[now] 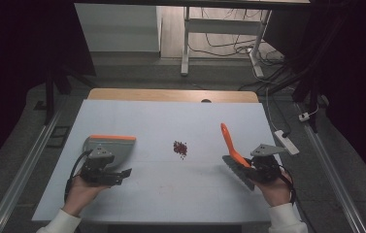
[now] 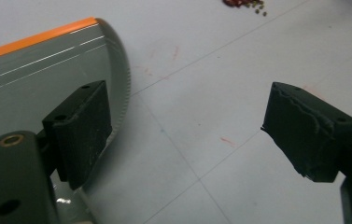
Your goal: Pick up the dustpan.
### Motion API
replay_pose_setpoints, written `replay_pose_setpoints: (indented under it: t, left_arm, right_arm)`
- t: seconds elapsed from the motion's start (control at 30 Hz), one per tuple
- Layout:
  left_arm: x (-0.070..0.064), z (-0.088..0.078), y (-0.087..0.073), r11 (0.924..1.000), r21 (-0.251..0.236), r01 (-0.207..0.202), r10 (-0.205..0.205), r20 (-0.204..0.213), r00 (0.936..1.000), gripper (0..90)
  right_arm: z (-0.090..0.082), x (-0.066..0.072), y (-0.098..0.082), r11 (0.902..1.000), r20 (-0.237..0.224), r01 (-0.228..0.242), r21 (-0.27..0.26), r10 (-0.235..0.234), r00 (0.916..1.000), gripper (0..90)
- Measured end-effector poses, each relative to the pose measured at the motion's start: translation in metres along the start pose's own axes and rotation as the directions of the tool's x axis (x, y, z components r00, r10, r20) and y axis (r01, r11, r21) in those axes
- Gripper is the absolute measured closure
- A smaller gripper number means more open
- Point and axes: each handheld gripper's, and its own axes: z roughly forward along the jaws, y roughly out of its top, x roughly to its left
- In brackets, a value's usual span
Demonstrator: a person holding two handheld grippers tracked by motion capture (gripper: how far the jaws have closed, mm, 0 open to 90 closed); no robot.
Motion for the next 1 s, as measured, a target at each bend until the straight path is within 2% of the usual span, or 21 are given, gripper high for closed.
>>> replay_pose_setpoints:
  t: [0.17, 0.27, 0.33, 0.43, 0.5, 0.53, 0.57, 0.6, 0.67, 0.7, 0.73, 0.83, 0.87, 0.9, 0.93, 1.0]
  left_arm:
    - [0.000, -0.008, 0.006, 0.9985, 0.008, 0.054, -0.053, -0.053, 0.9972, 16.0]
    - [-0.002, -0.016, 0.010, 0.9985, -0.001, 0.054, -0.054, -0.089, 0.9945, 16.1]
    - [-0.002, -0.022, 0.015, 0.9985, -0.006, 0.054, -0.054, -0.127, 0.9904, 16.2]
    - [-0.001, -0.026, 0.018, 0.9981, -0.012, 0.061, -0.062, -0.141, 0.9880, 16.4]
    - [-0.002, -0.028, 0.018, 0.9980, -0.009, 0.063, -0.064, -0.164, 0.9843, 20.1]
    - [-0.002, -0.029, 0.019, 0.9974, -0.009, 0.072, -0.072, -0.167, 0.9833, 20.1]
    - [-0.001, -0.030, 0.019, 0.9959, -0.004, 0.091, -0.090, -0.182, 0.9793, 20.1]
    - [-0.001, -0.030, 0.019, 0.9959, -0.004, 0.091, -0.090, -0.182, 0.9793, 19.9]
    - [0.000, -0.031, 0.019, 0.9944, 0.009, 0.105, -0.101, -0.198, 0.9750, 18.9]
    - [0.004, -0.032, 0.017, 0.9900, 0.033, 0.137, -0.126, -0.219, 0.9674, 18.4]
    - [0.004, -0.032, 0.017, 0.9900, 0.033, 0.137, -0.126, -0.219, 0.9674, 18.4]
    - [0.015, -0.031, 0.010, 0.9782, 0.061, 0.199, -0.181, -0.218, 0.9591, 18.1]
    - [0.018, -0.030, 0.008, 0.9750, 0.067, 0.212, -0.192, -0.223, 0.9558, 17.7]
    - [0.023, -0.030, 0.005, 0.9695, 0.072, 0.234, -0.212, -0.232, 0.9493, 17.4]
    - [0.023, -0.030, 0.005, 0.9695, 0.072, 0.234, -0.212, -0.232, 0.9493, 17.4]
    - [0.028, -0.028, 0.001, 0.9597, 0.088, 0.267, -0.243, -0.221, 0.9445, 17.2]
  right_arm:
    - [-0.002, -0.001, 0.001, 0.9999, -0.002, 0.004, -0.011, -0.004, 1.0000, 70.3]
    - [-0.003, 0.000, 0.002, 0.9999, -0.001, 0.001, -0.015, -0.001, 1.0000, 70.3]
    - [-0.005, 0.001, 0.003, 0.9997, -0.007, 0.008, -0.023, -0.008, 0.9999, 70.3]
    - [-0.006, 0.001, 0.004, 0.9996, -0.006, 0.010, -0.025, -0.011, 0.9999, 70.3]
    - [-0.007, 0.001, 0.004, 0.9996, -0.003, 0.014, -0.024, -0.014, 0.9999, 70.3]
    - [-0.007, 0.001, 0.004, 0.9996, -0.003, 0.014, -0.024, -0.014, 0.9999, 70.3]
    - [-0.007, 0.000, 0.004, 0.9997, -0.003, 0.009, -0.025, -0.009, 1.0000, 70.3]
    - [-0.007, 0.000, 0.004, 0.9996, -0.003, 0.008, -0.025, -0.008, 1.0000, 70.3]
    - [-0.007, 0.000, 0.004, 0.9996, -0.004, 0.008, -0.025, -0.008, 1.0000, 70.3]
    - [-0.007, 0.000, 0.004, 0.9996, -0.004, 0.013, -0.023, -0.013, 0.9999, 70.3]
    - [-0.006, 0.001, 0.004, 0.9997, -0.003, 0.010, -0.024, -0.010, 0.9999, 70.3]
    - [-0.006, 0.002, 0.004, 0.9997, -0.005, 0.010, -0.023, -0.010, 0.9999, 70.3]
    - [-0.006, 0.002, 0.004, 0.9997, -0.005, 0.011, -0.022, -0.011, 0.9999, 70.3]
    - [-0.006, 0.002, 0.004, 0.9997, -0.005, 0.010, -0.022, -0.011, 0.9999, 70.3]
    - [-0.005, 0.001, 0.004, 0.9997, -0.005, 0.009, -0.022, -0.009, 0.9999, 70.3]
    - [-0.005, 0.001, 0.003, 0.9998, -0.005, 0.008, -0.020, -0.008, 1.0000, 70.3]
